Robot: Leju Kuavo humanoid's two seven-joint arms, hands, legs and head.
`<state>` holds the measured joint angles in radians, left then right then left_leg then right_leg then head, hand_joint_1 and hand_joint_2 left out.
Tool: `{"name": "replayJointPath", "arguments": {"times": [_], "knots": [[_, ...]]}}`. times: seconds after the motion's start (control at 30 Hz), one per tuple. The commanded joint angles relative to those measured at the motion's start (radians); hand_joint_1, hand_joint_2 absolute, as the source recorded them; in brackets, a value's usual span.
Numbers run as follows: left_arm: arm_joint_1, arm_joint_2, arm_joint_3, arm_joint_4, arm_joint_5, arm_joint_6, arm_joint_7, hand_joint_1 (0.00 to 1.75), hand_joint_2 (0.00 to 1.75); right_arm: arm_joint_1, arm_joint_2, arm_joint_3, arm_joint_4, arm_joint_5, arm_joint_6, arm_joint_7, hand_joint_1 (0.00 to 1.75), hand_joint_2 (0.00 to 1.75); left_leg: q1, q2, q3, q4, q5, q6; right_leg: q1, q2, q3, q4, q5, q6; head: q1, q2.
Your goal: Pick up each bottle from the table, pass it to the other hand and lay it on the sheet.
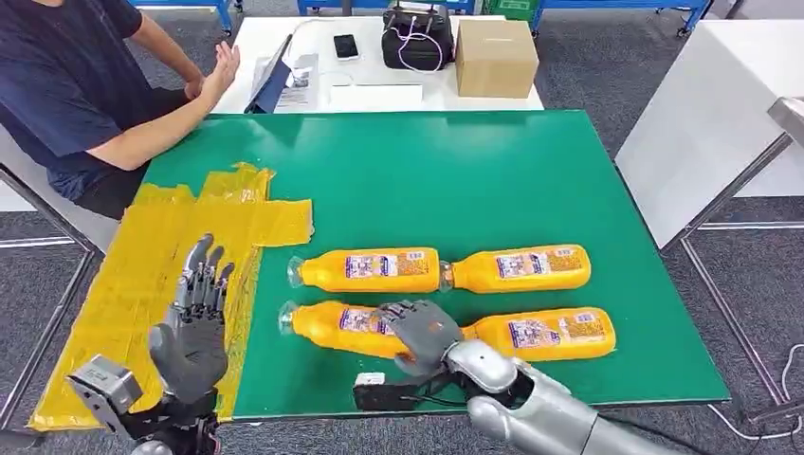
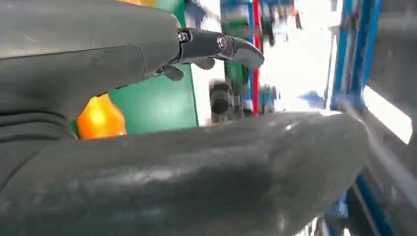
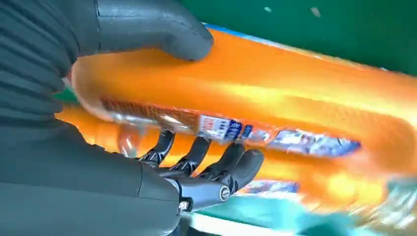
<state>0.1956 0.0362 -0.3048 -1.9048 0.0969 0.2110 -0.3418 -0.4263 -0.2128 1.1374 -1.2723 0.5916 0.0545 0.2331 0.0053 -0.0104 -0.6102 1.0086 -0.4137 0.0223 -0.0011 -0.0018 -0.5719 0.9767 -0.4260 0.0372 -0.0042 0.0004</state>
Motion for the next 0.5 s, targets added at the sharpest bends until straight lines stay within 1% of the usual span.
{"name": "replayJointPath", "arguments": {"times": [0.03,0.1,0.17,0.23,0.27,0.3,0.33,0.4,0.43,0.5], "knots": [[0.096,-0.035,0.099,-0.089,0.070,0.111,-0.036,0.00,1.75,0.380,0.053,-0.404,-0.289,-0.123,-0.180,-0.116,1.75,1.75,0.002,0.000,-0.002,-0.001,-0.001,-0.001,0.002,-0.001,0.005,-0.002,-0.001,-0.001,0.001,0.000],[0.120,-0.043,0.111,-0.102,0.091,0.151,-0.042,0.00,1.75,0.460,0.061,-0.476,-0.407,-0.148,-0.228,-0.161,1.75,1.75,0.001,-0.003,-0.001,0.000,-0.003,-0.001,0.001,-0.004,0.010,0.000,-0.004,0.000,0.000,0.000],[0.123,-0.044,0.111,-0.102,0.098,0.164,-0.045,0.00,1.75,0.484,0.065,-0.497,-0.442,-0.164,-0.246,-0.181,1.75,1.75,0.000,-0.003,-0.004,0.001,-0.002,0.000,0.000,-0.004,0.007,0.001,-0.003,0.000,0.000,0.000],[0.123,-0.044,0.111,-0.102,0.098,0.164,-0.045,0.00,1.75,0.484,0.065,-0.497,-0.442,-0.164,-0.246,-0.181,1.75,1.75,0.000,-0.001,-0.007,0.001,-0.002,-0.001,0.000,-0.001,0.003,0.001,-0.002,0.000,0.000,0.000],[0.122,-0.049,0.110,-0.097,0.106,0.186,-0.044,0.00,1.75,0.501,0.080,-0.523,-0.459,-0.181,-0.285,-0.233,1.75,1.75,0.000,-0.001,-0.007,0.001,-0.003,-0.001,0.000,-0.002,0.004,0.001,-0.003,0.000,0.000,0.000],[0.122,-0.048,0.107,-0.094,0.121,0.194,-0.034,0.00,1.75,0.516,0.085,-0.538,-0.482,-0.214,-0.308,-0.271,1.75,1.75,0.000,-0.002,-0.011,0.000,0.000,0.000,0.000,-0.002,-0.001,0.000,-0.001,0.000,0.000,0.000],[0.117,-0.036,0.094,-0.087,0.147,0.185,-0.014,0.00,1.75,0.531,0.081,-0.547,-0.524,-0.223,-0.325,-0.289,1.75,1.75,0.000,-0.002,-0.009,0.000,-0.002,0.000,0.000,-0.003,0.001,0.001,-0.002,0.000,0.000,0.000],[0.111,-0.020,0.076,-0.075,0.187,0.150,0.013,0.00,1.75,0.548,0.078,-0.558,-0.578,-0.228,-0.340,-0.304,1.75,1.75,0.000,-0.002,-0.012,0.000,0.000,0.000,-0.001,-0.003,-0.002,0.001,-0.001,0.000,0.000,0.000],[0.110,-0.014,0.067,-0.072,0.195,0.136,0.017,0.00,1.75,0.550,0.078,-0.558,-0.589,-0.225,-0.344,-0.308,1.75,1.75,0.000,-0.002,-0.010,0.001,-0.001,-0.001,0.000,-0.003,0.000,0.001,-0.002,0.000,0.000,0.000],[0.106,0.003,0.047,-0.064,0.225,0.091,0.045,0.00,1.75,0.547,0.076,-0.554,-0.587,-0.224,-0.342,-0.315,1.75,1.75,-0.001,-0.001,-0.012,0.000,0.000,0.000,-0.001,-0.002,-0.002,0.000,-0.001,0.000,0.000,0.000]]}}
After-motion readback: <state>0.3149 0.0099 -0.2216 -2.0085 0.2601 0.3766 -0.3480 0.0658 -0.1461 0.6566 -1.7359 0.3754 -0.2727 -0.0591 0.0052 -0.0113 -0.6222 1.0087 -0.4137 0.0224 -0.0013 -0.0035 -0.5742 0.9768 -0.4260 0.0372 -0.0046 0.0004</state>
